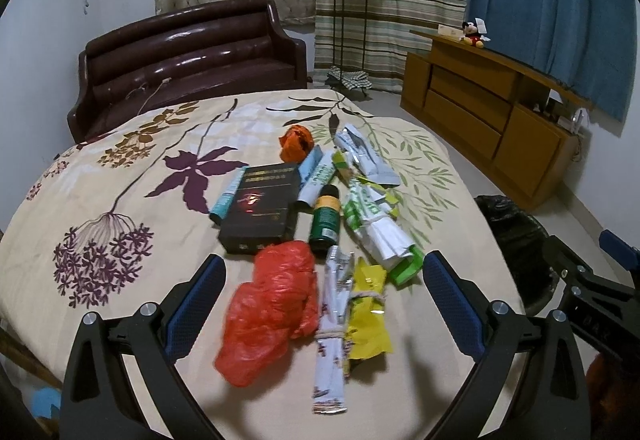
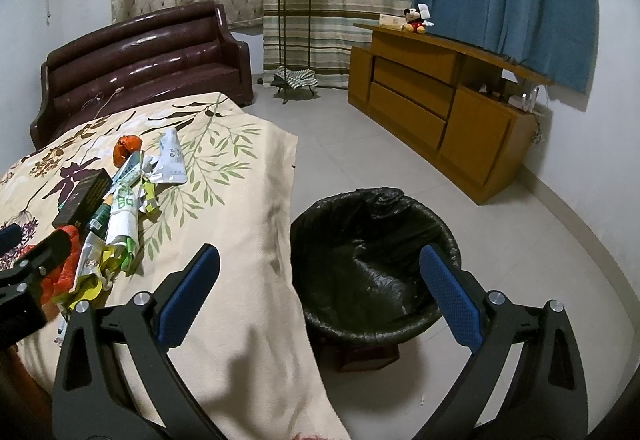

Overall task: Collect trash
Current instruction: 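Grasp the red plastic bag with the left gripper while the right gripper approaches the white-green packet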

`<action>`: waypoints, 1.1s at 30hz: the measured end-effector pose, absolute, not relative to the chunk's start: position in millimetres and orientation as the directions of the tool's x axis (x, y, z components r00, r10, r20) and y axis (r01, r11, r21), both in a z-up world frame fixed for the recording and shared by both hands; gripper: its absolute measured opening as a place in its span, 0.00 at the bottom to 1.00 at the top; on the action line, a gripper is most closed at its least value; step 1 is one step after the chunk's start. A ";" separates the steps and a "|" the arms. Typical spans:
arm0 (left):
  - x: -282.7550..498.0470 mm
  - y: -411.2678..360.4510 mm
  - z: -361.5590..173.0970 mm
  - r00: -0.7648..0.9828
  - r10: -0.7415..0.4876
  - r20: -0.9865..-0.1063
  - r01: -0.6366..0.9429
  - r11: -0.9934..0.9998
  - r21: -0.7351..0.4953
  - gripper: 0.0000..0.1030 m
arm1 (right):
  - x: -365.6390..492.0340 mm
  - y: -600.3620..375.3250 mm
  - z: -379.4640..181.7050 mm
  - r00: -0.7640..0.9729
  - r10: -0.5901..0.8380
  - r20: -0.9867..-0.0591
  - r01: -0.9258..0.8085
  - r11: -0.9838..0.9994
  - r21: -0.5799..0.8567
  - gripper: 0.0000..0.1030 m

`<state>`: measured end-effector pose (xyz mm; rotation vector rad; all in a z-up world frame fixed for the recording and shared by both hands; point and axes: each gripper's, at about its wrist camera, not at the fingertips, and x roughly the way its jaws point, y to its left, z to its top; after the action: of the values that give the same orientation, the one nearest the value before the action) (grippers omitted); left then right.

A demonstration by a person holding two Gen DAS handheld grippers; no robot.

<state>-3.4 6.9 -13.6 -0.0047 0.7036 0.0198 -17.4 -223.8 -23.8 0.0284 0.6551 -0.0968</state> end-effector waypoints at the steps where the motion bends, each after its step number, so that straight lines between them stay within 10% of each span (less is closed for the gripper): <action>1: -4.5 8.6 -14.2 0.761 0.019 -0.649 -0.020 1.000 0.005 0.93 | -14.2 -218.5 -24.6 0.788 -0.078 -0.611 0.095 0.995 -0.005 0.92; 8: -11.9 31.8 -19.5 0.733 0.054 -0.678 -0.054 0.998 0.021 0.73 | -9.0 -201.9 -6.0 0.766 -0.043 -0.641 0.059 0.998 0.004 0.79; 22: -1.2 52.8 -25.1 0.704 0.011 -0.711 -0.020 1.000 -0.004 0.72 | 1.3 -175.0 -2.9 0.767 -0.022 -0.642 0.025 1.000 -0.004 0.79; 33: 11.0 52.4 -36.3 0.661 -0.118 -0.741 0.070 0.993 -0.096 0.38 | 4.0 -173.0 -15.7 0.760 -0.016 -0.650 0.016 1.000 -0.007 0.79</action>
<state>11.0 52.4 -36.3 -0.0606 0.8426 -0.1064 4.0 -173.0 -15.7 -0.0009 0.7073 -0.0175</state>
